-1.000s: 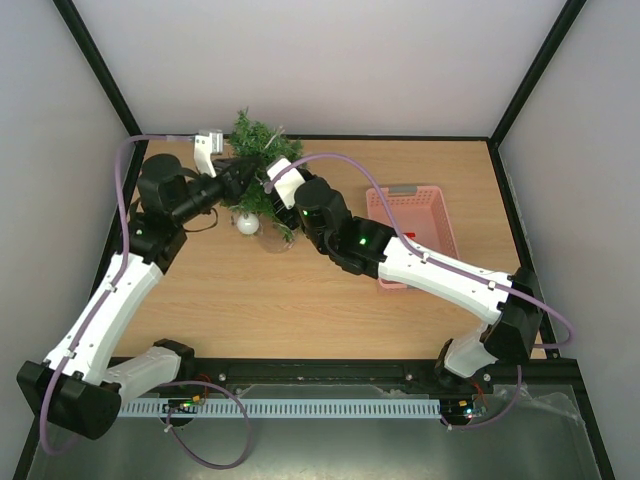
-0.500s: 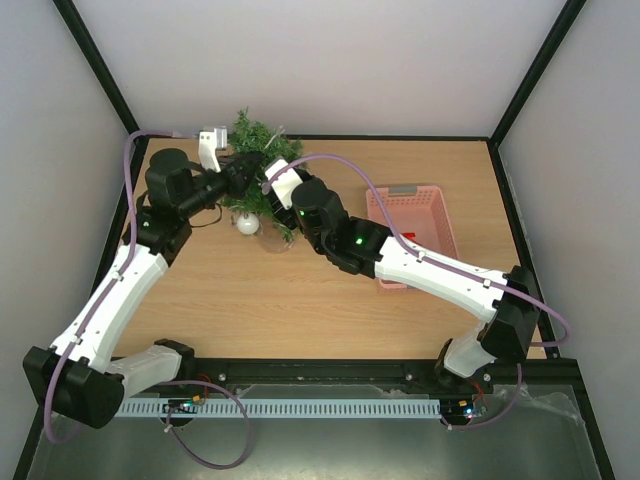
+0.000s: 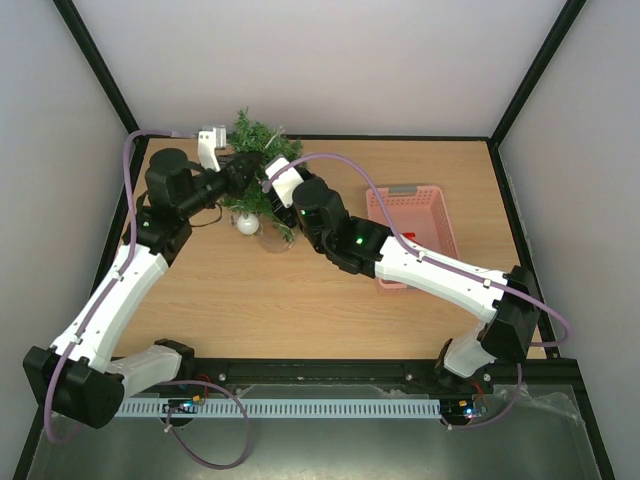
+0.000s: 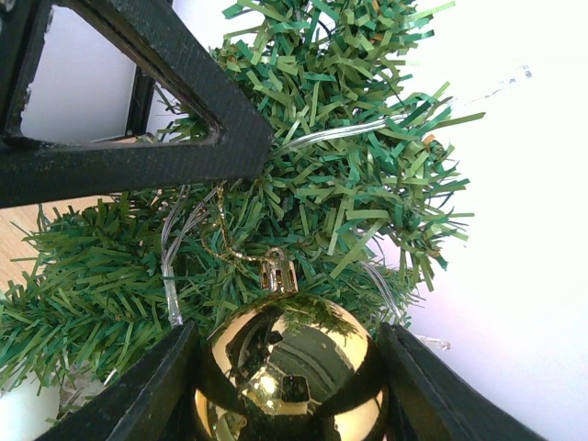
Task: Decorate the small christmas tree
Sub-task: Hang the decoration item on the Christmas tree.
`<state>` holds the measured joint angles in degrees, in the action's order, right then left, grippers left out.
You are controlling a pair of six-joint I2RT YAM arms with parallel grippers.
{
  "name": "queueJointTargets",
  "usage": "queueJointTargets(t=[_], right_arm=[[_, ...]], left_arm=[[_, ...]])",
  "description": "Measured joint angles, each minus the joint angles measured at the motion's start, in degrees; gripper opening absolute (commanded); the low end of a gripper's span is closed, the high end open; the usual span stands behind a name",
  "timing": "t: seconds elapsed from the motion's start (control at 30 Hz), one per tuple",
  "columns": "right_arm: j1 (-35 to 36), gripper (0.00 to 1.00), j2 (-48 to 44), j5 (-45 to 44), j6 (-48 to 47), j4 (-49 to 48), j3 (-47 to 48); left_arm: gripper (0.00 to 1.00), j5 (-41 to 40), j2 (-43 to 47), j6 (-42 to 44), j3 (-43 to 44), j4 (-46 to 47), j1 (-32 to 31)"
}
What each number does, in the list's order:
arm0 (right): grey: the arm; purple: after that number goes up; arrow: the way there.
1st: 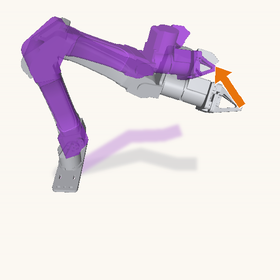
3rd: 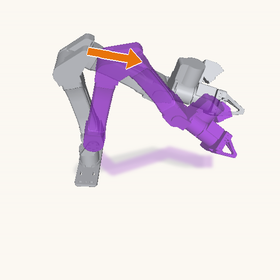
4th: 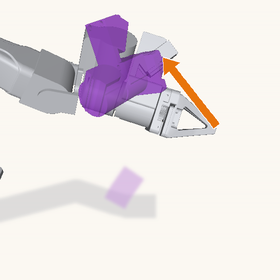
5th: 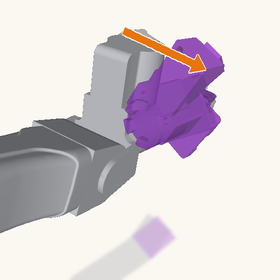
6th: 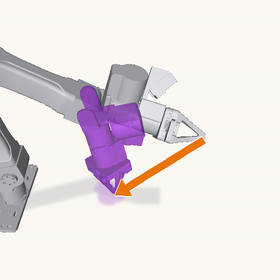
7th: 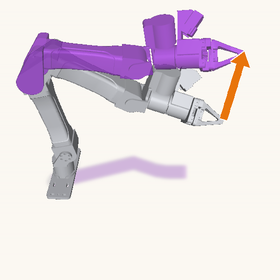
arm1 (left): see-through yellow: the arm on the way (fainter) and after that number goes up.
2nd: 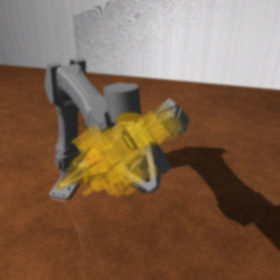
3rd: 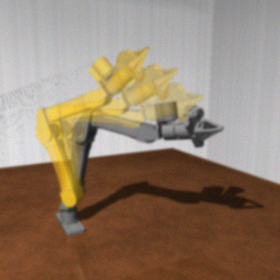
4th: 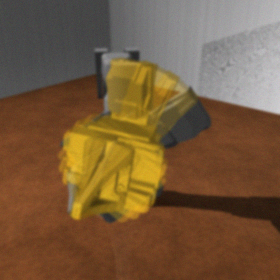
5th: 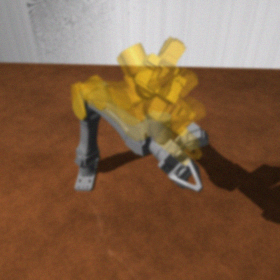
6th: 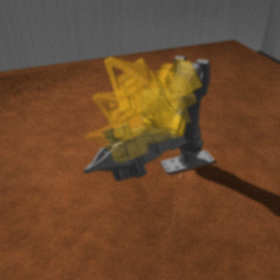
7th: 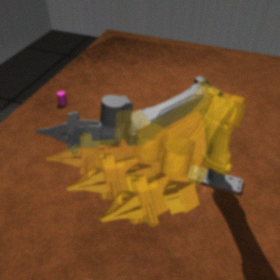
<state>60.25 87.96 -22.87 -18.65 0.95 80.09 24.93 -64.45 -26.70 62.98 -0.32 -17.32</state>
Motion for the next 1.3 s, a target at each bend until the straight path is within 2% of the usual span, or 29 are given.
queueJointTargets(t=[0.97,1.3], right_arm=[[-1.42,0.39,0.0,0.46,1.11,0.17,0.0],[-1.42,0.38,0.02,2.64,2.86,6.14,0.79]], left_arm=[[0.03,-2.89,-0.42,-0.68,0.07,0.02,0.0],[0.02,-2.64,-0.42,-0.28,0.09,0.0,0.07]])
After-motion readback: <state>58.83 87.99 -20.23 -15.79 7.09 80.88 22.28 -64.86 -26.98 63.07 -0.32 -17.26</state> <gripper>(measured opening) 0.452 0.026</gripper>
